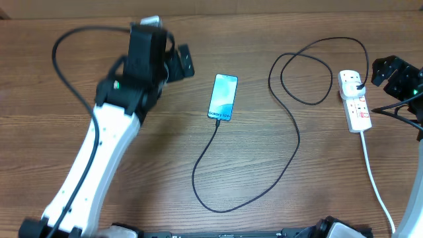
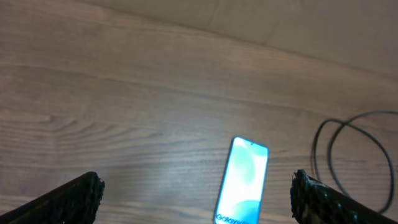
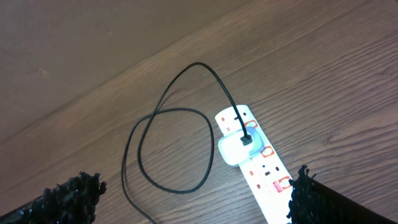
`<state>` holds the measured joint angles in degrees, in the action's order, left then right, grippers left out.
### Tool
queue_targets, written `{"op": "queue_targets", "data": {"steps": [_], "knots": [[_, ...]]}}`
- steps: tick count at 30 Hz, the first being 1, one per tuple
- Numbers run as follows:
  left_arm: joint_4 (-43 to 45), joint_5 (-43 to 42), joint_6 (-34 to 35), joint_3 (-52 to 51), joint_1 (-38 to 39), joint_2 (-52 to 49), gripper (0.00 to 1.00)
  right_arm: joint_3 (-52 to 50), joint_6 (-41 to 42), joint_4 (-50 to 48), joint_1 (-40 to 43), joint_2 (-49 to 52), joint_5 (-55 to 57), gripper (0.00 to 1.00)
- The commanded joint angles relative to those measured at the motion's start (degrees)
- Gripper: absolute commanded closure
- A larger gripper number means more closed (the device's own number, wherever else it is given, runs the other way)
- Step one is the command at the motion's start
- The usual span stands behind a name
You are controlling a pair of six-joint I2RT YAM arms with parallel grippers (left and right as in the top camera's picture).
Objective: Plug charger to phone and switch on socket
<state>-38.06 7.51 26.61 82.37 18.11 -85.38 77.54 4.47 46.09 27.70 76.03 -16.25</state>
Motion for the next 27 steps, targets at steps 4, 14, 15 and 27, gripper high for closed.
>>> {"op": "queue_targets", "data": {"steps": [4,14,15,27], "knots": [[13.73,3.50,-0.87,-21.62,0.22,15.96,0.00,0.33,0.20,-0.28,0.11,0.02,0.15,0.00],[38.64,2.99,0.39,-49.09,-2.21,34.29,0.01,0.33,0.20,-0.28,0.11,0.02,0.15,0.00],[40.48,2.99,0.92,-51.28,-2.64,35.65,0.00,0.33,0.20,-0.28,0.11,0.02,0.15,0.00],[51.34,1.25,7.28,-68.81,-9.66,50.56,0.01,0.33,0.20,-0.28,0.11,0.02,0.15,0.00]]}}
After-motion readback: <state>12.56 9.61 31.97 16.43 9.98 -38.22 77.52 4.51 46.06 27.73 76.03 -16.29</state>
